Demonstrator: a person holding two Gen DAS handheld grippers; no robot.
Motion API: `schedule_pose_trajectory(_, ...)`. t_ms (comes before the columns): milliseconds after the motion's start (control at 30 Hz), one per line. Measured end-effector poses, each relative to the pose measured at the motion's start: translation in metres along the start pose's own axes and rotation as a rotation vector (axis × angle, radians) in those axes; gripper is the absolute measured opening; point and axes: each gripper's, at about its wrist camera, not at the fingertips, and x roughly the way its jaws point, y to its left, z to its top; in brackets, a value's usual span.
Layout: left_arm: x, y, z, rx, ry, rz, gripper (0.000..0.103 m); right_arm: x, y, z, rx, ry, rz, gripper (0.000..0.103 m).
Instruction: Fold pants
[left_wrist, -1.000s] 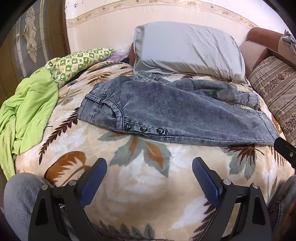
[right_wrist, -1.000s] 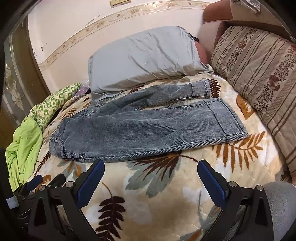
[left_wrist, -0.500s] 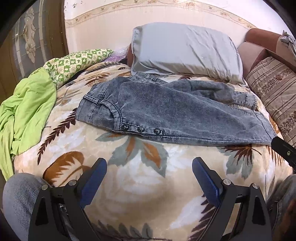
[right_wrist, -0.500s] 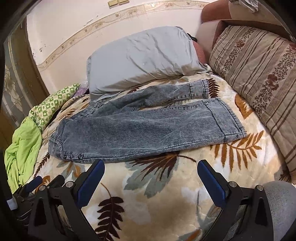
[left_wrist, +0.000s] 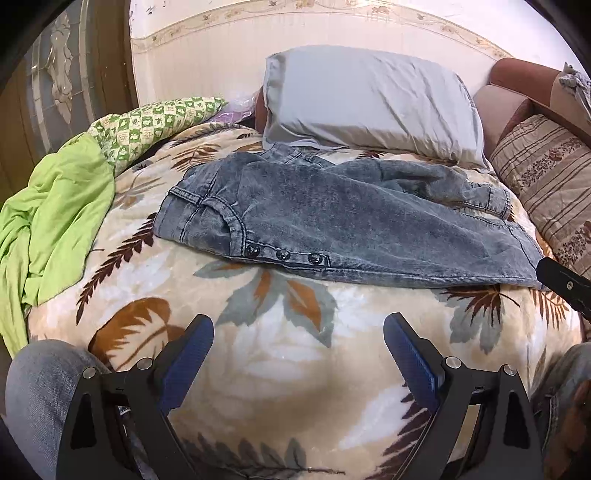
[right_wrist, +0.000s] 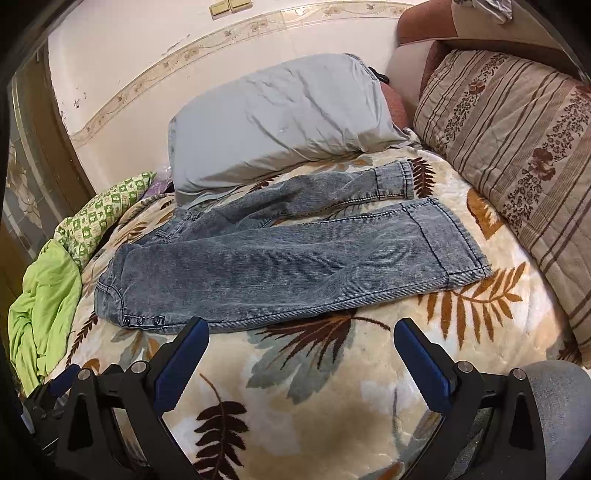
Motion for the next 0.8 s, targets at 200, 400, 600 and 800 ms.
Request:
schedule_pose_trajectory(200, -0.001, 0.002, 0.003, -0.028, 0.005, -0.029, 0.094, -0.003, -0.002, -0.005, -0.011, 0.010, -0.018, 0.101)
schedule_pose_trajectory(400, -0.002, 0.008, 0.006, -0.053, -0.004, -0.046, 0.094, -0.006, -0.004, -0.007, -0.006, 0.006, -0.032, 0.101)
schedule_pose_trajectory(600, 0.004, 0.010, 0.008, -0.067, 0.001, -0.051, 0.094, 0.000, -0.001, -0.008, -0.014, 0.019, -0.023, 0.101)
schedule_pose_trajectory(800, 0.013, 0.008, 0.011, -0.074, 0.018, -0.070, 0.094, 0.006, -0.003, -0.007, 0.003, 0.031, -0.003, 0.101)
